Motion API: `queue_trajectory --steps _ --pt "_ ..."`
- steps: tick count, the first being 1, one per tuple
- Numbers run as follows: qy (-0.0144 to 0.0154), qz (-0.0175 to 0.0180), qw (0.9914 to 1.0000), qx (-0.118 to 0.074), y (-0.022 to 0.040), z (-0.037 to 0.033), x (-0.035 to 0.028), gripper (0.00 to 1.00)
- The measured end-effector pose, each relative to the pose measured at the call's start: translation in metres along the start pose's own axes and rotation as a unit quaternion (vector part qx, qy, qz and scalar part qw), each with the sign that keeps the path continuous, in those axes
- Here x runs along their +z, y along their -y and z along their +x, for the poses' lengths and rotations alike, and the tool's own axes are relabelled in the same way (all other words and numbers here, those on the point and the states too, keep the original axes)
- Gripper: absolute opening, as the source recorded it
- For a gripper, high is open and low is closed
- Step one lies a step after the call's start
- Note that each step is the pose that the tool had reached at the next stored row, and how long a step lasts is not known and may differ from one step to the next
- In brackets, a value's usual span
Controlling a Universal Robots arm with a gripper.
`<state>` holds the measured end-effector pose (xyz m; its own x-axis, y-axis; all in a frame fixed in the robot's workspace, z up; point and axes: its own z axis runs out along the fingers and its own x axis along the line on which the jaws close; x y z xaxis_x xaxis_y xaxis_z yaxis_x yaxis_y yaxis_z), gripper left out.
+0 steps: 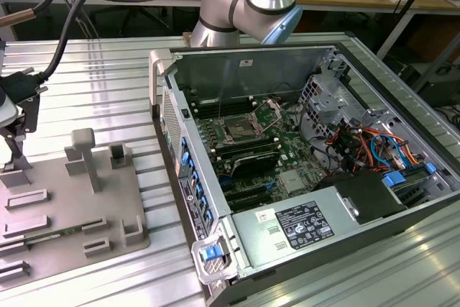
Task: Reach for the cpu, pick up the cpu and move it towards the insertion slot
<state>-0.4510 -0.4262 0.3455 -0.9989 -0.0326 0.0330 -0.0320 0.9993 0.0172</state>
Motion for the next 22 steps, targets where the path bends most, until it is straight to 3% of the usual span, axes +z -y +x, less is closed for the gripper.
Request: queue_trajectory --steps 12,22 --pt "0.0 0.0 1.0 0.0 -0.0002 -0.0019 -0.0144 0.55" --pt "0.0 0.0 1.0 0.0 -0.0003 -0.0018 -0.0222 0.55"
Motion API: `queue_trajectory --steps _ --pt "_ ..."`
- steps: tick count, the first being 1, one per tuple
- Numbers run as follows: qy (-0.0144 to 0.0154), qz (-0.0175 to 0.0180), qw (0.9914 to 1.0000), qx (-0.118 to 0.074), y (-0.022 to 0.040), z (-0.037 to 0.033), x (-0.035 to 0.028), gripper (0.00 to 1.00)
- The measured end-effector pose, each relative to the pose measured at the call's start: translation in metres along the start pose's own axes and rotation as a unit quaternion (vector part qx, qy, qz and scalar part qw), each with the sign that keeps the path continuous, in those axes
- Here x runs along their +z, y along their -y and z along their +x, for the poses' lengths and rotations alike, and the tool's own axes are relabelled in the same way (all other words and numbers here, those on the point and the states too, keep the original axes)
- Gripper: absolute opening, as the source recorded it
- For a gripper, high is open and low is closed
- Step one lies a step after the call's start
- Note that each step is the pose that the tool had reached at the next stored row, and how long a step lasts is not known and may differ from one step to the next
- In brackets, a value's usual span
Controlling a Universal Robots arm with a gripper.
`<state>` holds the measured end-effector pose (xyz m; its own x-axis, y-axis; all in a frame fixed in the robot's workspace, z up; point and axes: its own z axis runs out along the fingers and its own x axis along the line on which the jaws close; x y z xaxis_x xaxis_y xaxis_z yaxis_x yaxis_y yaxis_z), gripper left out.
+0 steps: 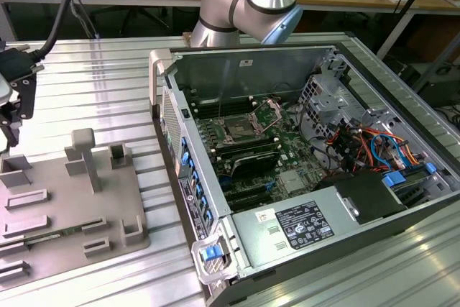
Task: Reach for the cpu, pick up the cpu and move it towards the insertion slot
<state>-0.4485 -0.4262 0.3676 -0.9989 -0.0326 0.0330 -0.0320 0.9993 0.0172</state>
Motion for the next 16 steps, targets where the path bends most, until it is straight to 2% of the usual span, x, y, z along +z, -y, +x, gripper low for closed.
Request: queue_trajectory --steps 8,16 --pt "0.0 0.0 1.0 0.0 -0.0001 0.0002 -0.0058 0.55" --pt "-0.0001 0.0001 1.0 0.0 -0.0001 -0.0005 -0.0066 0.55"
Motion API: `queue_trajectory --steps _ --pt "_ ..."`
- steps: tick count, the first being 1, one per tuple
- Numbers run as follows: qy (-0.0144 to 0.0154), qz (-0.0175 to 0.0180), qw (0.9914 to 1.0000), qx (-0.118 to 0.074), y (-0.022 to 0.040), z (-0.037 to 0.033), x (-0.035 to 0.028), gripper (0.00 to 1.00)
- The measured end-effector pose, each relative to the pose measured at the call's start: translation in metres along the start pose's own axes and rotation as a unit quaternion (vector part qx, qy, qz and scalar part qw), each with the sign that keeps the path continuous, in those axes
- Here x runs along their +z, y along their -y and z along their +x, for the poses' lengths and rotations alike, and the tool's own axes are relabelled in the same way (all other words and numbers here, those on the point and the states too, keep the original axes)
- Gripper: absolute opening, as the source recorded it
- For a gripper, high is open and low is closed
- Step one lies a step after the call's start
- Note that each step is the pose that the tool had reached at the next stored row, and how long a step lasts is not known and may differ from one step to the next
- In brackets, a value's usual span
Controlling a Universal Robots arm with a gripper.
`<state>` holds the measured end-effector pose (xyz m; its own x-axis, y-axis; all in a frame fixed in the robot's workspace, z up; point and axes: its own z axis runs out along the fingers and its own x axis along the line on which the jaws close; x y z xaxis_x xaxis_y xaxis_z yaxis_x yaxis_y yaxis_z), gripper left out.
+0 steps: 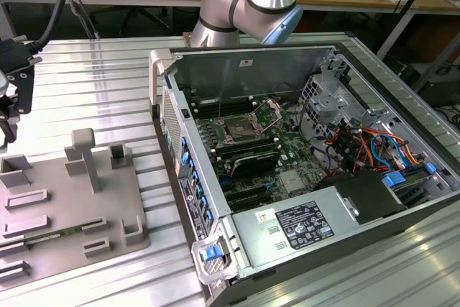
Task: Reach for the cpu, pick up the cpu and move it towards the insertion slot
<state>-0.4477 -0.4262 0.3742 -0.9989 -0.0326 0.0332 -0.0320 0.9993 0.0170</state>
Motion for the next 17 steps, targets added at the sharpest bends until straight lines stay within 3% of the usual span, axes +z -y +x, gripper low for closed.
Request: queue_trajectory --steps 17 --pt "0.0001 0.0001 1.0 0.0 0.0001 -0.0056 -0.0059 0.55"
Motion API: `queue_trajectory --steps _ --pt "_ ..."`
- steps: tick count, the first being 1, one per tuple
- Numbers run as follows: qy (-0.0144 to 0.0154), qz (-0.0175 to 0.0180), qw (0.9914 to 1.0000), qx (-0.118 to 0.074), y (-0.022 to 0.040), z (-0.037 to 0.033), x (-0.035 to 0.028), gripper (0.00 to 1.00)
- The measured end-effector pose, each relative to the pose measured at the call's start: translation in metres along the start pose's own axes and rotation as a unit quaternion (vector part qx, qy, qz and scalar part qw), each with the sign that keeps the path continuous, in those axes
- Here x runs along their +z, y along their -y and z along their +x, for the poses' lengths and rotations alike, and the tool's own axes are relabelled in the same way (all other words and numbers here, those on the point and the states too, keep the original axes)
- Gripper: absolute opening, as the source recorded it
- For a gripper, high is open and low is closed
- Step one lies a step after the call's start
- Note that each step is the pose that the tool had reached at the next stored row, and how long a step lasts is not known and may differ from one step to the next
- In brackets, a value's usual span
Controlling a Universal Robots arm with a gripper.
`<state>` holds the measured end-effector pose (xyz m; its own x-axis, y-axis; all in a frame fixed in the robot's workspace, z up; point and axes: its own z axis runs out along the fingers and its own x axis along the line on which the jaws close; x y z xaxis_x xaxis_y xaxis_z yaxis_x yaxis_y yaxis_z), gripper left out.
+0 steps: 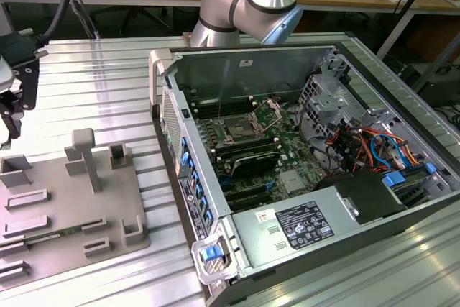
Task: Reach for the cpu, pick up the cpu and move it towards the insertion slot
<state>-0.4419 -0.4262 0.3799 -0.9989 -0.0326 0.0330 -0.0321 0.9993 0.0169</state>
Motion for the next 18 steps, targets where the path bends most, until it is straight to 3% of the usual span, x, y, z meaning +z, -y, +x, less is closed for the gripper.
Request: queue_trajectory --steps 14,18 --pt "0.0 0.0 1.0 0.0 0.0005 -0.0168 -0.0006 0.55" --pt "0.0003 0.0 1.0 0.0 0.0004 -0.0167 -0.008 0.55"
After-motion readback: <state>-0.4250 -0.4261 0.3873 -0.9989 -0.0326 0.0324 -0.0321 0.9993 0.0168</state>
